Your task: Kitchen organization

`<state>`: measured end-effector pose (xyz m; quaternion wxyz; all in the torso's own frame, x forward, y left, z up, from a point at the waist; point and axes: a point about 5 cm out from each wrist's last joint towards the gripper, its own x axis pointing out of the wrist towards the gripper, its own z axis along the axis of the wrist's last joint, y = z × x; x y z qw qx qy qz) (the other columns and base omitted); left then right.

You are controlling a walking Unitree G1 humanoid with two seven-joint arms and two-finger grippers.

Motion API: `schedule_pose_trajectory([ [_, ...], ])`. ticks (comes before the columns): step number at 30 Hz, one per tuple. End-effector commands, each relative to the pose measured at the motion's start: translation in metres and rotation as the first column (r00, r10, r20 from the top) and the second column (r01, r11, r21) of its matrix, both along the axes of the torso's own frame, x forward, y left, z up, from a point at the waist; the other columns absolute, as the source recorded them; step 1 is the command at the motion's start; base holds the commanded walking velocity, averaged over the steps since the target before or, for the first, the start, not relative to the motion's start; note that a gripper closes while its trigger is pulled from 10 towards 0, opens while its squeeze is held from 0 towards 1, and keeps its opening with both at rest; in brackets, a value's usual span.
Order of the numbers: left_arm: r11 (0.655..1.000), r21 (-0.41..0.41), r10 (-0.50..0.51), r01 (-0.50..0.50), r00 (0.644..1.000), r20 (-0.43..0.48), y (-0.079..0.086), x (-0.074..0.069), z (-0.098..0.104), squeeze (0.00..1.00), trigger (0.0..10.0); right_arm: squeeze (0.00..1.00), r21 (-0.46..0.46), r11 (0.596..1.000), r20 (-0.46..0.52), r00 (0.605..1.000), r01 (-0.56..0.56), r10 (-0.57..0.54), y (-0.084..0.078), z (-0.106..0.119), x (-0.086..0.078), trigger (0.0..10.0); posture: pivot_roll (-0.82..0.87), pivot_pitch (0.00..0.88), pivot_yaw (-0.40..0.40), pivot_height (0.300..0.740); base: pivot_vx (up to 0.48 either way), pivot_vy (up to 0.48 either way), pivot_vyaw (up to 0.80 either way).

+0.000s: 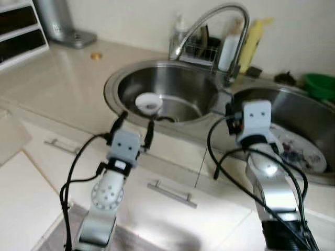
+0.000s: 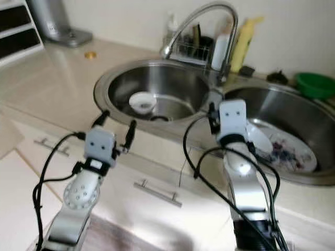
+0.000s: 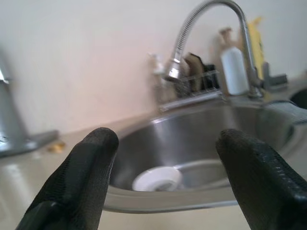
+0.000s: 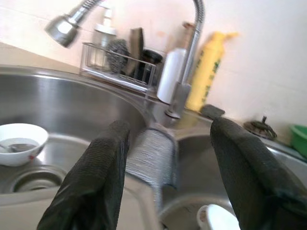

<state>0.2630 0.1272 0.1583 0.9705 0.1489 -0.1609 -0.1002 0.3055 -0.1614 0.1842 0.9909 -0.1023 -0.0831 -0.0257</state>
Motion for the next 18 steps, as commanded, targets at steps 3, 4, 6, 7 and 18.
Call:
schedule_pose_trajectory([
  [3, 1.000, 0.009, 0.010, -0.010, 1.000, 0.005, 0.005, -0.001, 0.002, 0.00, 10.0, 0.00, -0.005, 1.000, 0.023, 1.000, -0.014, 0.014, 0.006, 0.006, -0.001, 10.0, 0.07, 0.000, -0.074, 0.740, 0.000, 0.476, 0.00],
  [4, 1.000, 0.009, 0.010, -0.010, 1.000, 0.004, 0.005, -0.001, 0.002, 0.00, 10.0, 0.00, -0.009, 1.000, 0.025, 1.000, -0.012, 0.012, 0.006, 0.005, -0.002, 10.0, 0.06, 0.000, -0.074, 0.740, 0.000, 0.476, -0.67],
  [6, 1.000, 0.009, 0.011, -0.011, 1.000, 0.004, 0.005, -0.001, 0.001, 0.00, 10.0, 0.00, -0.012, 1.000, 0.028, 1.000, -0.010, 0.010, 0.006, 0.005, -0.004, 10.0, 0.06, 0.000, -0.074, 0.740, 0.000, 0.454, -0.80],
  [7, 1.000, 0.008, 0.012, -0.013, 1.000, 0.004, 0.005, -0.001, 0.001, 0.00, 10.0, 0.00, -0.013, 1.000, 0.033, 0.999, -0.013, 0.013, 0.006, 0.005, -0.007, 10.0, 0.06, 0.000, -0.072, 0.740, 0.000, 0.371, -0.80],
  [18, 1.000, 0.018, 0.014, -0.014, 1.000, 0.016, 0.005, -0.001, 0.002, 0.00, 10.0, 0.00, -0.023, 0.999, 0.056, 0.998, -0.038, 0.039, 0.008, 0.006, -0.014, 10.0, 0.06, 0.000, -0.071, 0.740, 0.000, 0.060, -0.80],
])
